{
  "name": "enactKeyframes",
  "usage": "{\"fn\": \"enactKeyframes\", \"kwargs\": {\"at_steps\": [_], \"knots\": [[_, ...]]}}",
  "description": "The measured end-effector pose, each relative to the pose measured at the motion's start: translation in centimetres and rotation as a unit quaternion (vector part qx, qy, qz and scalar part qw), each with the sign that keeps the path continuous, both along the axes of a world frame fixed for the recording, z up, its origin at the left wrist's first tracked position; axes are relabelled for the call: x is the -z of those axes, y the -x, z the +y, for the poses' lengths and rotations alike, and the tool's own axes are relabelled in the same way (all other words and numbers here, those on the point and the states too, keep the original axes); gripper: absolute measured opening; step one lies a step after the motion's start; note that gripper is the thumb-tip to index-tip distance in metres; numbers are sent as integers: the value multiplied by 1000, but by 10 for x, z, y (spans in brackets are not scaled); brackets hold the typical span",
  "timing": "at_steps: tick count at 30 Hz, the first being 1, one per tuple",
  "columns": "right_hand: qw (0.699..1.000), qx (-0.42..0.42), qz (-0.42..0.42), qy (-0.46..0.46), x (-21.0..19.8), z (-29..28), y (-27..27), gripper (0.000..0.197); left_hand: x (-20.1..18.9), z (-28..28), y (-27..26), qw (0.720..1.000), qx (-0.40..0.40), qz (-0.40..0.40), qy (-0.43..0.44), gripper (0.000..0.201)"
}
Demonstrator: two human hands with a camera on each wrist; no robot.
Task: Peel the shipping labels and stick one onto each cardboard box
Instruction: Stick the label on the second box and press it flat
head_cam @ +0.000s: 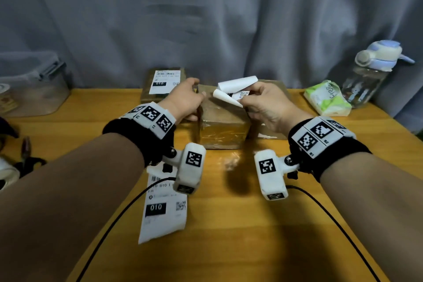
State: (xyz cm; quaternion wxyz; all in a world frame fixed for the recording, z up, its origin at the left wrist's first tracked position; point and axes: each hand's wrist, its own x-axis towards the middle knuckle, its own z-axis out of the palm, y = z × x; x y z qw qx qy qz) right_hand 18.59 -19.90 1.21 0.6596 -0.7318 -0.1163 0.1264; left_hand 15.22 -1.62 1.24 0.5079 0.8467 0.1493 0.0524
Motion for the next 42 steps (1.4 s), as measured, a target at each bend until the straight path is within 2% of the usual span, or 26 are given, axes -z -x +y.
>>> {"fn": "enactKeyframes", "kwargs": {"at_steps": [4,12,14,17,21,24,27,32,36,42], "knots": [[1000,-15,15,-11,-3,-12,33,26,4,-12,39,1000,17,6,-3,49],[999,-45,23,-16,-1,-30,90,22,10,-28,93,999,35,-25,-27,45],[999,-48,25,-8,2,-36,98,23,12,-30,104,999,36,-39,-9,40],[999,-44,-8,-17,6,-42,104,30,17,-35,115,996,20,-47,70,31],[997,-53,-31,-40,6,-44,106,37,24,-34,119,993,11,-112,42,21],[997,-71,-34,-26,8,-44,104,33,22,-33,122,987,42,-148,54,27],[995,-96,-41,1,9,-46,102,29,19,-32,120,983,87,-140,80,36],[990,-131,-39,19,3,-49,97,34,10,-29,116,983,94,-148,57,16],[986,-152,-38,52,-2,-53,92,37,4,-30,112,983,112,-137,56,15],[991,-136,-10,3,-3,-51,87,38,-1,-29,103,984,153,-91,10,36]]}}
